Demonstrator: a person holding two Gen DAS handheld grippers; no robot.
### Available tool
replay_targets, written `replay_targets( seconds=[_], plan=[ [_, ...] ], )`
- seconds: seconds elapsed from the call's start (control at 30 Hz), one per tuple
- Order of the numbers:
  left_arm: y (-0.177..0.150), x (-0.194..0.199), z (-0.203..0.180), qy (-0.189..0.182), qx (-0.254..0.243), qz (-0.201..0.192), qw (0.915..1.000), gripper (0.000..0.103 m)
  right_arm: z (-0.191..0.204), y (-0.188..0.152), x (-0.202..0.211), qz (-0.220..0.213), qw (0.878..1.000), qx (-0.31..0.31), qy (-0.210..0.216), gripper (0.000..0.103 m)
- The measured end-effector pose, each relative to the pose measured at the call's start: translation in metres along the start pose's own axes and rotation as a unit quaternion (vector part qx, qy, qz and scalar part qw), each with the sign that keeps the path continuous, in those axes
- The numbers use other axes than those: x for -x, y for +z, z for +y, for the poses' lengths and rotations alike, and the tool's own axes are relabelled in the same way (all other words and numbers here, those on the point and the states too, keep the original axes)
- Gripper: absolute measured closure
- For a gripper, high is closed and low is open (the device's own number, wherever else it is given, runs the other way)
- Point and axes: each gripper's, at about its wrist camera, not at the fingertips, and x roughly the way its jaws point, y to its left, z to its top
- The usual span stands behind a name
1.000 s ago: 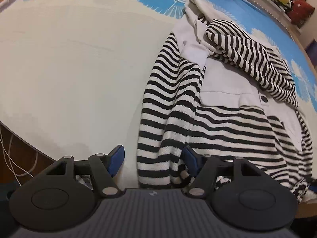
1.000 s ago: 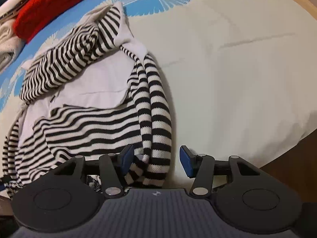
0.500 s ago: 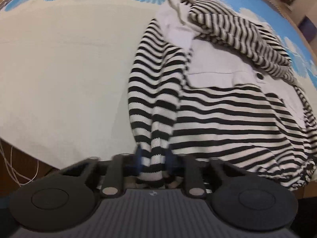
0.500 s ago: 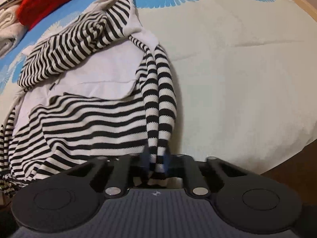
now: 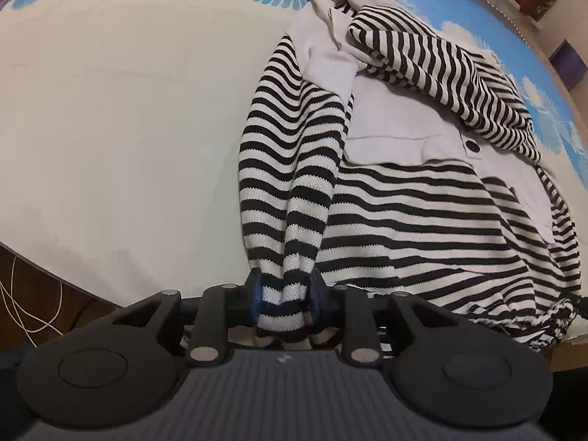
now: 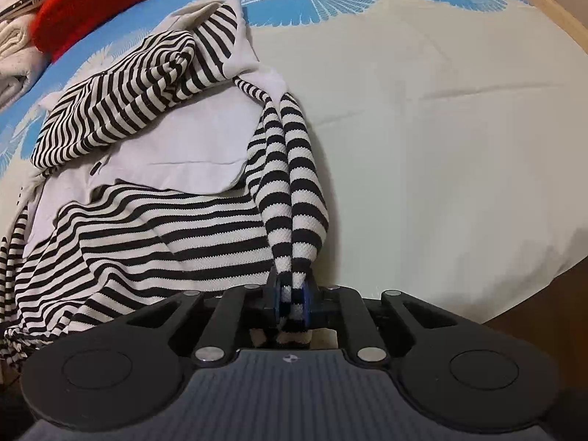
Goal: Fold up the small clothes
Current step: 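Grasp the striped sleeve cuff with both grippers together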
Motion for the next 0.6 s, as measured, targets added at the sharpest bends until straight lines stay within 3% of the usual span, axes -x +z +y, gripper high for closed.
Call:
replay_targets(
  seconds=[0.2,0.5,0.6],
  plan=[
    [-0.0010,-0.0052,-0.0002,0.018,-0.004,0.008,0.9998,0.056,0.0011,-0.0054,-0.0061,0.021,1.000,0.008,-0.011,0.072],
    [-0.0013,-0.0078,-0.0017,0.025,-0.011,0.009,0.9996,0.055,0.0016,-0.0059,-0.0068,0.020,1.000,0.019,-0.012,0.071],
    [-0.0017,-0.0080,-0.0048,0.024,-0.018,0.006,0.9995,0.061,0.0007,-0.0060,-0.0061,0.019,1.000,0.018,-0.008,0.077]
  ],
)
